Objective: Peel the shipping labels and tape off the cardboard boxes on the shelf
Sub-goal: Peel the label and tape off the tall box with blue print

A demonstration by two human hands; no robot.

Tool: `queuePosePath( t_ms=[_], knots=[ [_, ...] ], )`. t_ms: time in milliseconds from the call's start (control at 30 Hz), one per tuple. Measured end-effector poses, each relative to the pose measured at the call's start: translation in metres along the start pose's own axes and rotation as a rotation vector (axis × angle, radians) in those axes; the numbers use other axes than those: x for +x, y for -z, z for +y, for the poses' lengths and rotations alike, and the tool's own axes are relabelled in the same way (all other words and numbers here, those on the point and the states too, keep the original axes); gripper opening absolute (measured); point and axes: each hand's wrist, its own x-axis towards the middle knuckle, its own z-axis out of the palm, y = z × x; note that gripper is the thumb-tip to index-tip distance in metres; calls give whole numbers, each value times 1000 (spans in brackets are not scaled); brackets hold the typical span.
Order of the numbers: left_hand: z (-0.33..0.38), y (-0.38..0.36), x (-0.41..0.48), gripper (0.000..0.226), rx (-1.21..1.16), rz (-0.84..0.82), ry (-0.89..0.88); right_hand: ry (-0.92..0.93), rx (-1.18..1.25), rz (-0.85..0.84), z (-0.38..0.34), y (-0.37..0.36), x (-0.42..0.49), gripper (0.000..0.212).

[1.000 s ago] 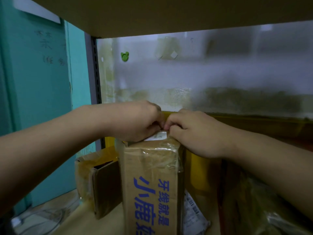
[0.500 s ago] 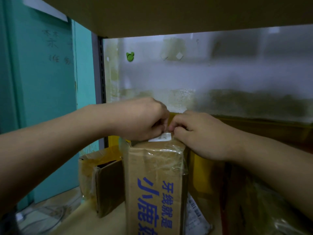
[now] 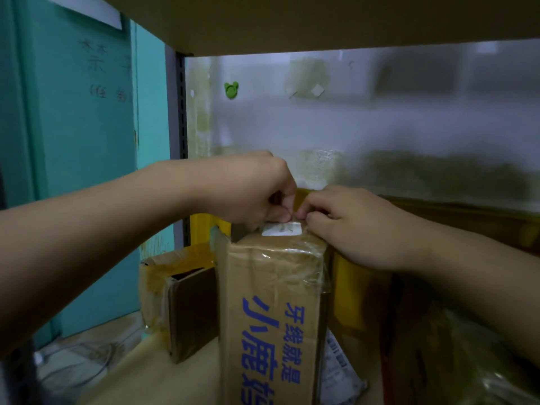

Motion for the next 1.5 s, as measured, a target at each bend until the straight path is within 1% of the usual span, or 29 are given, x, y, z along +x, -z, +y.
queuePosePath(
  t_ms=[233, 333, 500, 733, 833, 967, 1033, 1133, 1233, 1367, 1500],
  knots=[
    [3, -6, 6, 9, 135, 45, -59, 0, -8, 1, 1, 0, 0, 24],
    [0, -8, 6, 10, 126, 25, -64, 2, -5, -1, 3, -2, 0, 24],
    [-1, -11, 5, 13, 73, -52, -47, 5, -7, 2, 5, -2, 2, 25],
    [-7, -8, -4, 9, -101, -74, -5, 1, 19, 10, 4, -2, 2, 23],
    [-12, -11, -5, 8, -213, -36, 6, -13, 14, 11, 5, -1, 1, 24],
    [-20, -16, -8, 8, -414, 49, -25, -19, 36, 21, 6, 0, -1, 24],
    [-23, -17, -11, 13, -490, 36, -37, -24, 46, 27, 5, -1, 0, 24],
    [-24, -19, -13, 22, -443, 12, -32, -30, 40, 27, 4, -2, 1, 23],
    [-22, -21, -12, 17, -362, 52, -23, -38, 49, 17, 4, -2, 2, 23],
    [-20, -19, -13, 10, -346, 59, -33, -40, 56, 13, 5, -3, 2, 22],
    [-20, -20, -12, 14, -341, 46, -41, -37, 49, 8, 6, -3, 2, 22]
  ],
)
